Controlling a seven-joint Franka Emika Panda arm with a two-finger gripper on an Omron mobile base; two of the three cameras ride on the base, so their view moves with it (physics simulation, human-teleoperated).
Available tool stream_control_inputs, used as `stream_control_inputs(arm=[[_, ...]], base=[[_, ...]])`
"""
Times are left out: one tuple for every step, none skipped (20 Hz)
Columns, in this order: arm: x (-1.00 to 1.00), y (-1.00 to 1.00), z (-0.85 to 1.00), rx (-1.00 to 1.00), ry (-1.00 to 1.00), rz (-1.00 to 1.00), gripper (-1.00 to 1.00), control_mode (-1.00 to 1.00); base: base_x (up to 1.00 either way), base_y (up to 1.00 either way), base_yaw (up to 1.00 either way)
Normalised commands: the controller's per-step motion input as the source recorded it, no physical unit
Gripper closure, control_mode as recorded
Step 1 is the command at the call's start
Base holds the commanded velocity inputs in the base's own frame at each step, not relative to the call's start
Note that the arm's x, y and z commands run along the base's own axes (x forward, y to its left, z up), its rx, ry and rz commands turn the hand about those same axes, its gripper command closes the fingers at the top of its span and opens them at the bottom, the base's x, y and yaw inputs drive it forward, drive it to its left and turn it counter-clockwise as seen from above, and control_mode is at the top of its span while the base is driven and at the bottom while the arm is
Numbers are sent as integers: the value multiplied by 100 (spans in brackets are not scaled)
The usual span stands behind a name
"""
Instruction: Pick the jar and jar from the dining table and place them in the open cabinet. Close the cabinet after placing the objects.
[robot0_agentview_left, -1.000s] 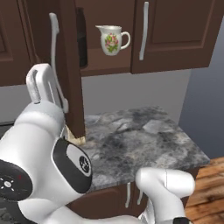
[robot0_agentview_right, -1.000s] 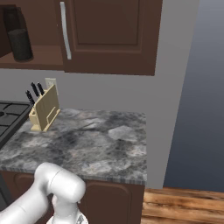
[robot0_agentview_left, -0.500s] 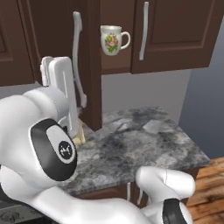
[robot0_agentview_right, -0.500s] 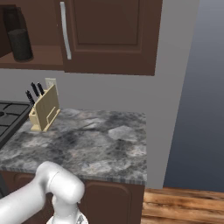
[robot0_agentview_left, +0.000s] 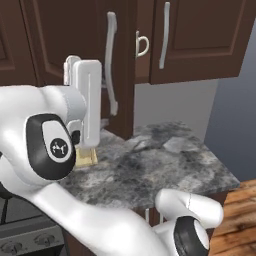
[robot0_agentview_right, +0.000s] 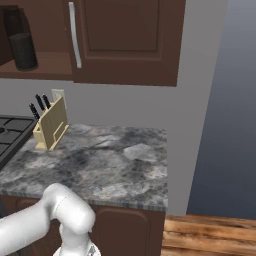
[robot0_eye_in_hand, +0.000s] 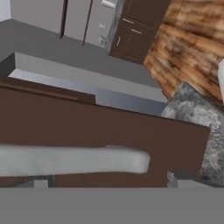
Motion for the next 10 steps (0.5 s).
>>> stream_control_inputs(arm=[[34,-35,-27,6,-12,-16,-100,-100],[35,-34,-29,6,-13,-14,-100,-100],[38,-33,-34,5,-17,-10,-100,-100],[38,-32,-34,5,-22,-7,-100,-100],[39,-31,-35,3,-26,-4,-100,-100],[39,-29,-35,3,-29,0,-100,-100],[39,-28,-37,1,-33,0,-100,-100],[39,-28,-37,1,-34,0,-100,-100],[39,-27,-37,1,-37,0,-100,-100],[41,-27,-36,1,-38,0,-100,-100]], base=[[0,0,0],[0,0,0],[0,0,0],[0,0,0],[0,0,0],[0,0,0],[0,0,0],[0,0,0],[0,0,0],[0,0,0]])
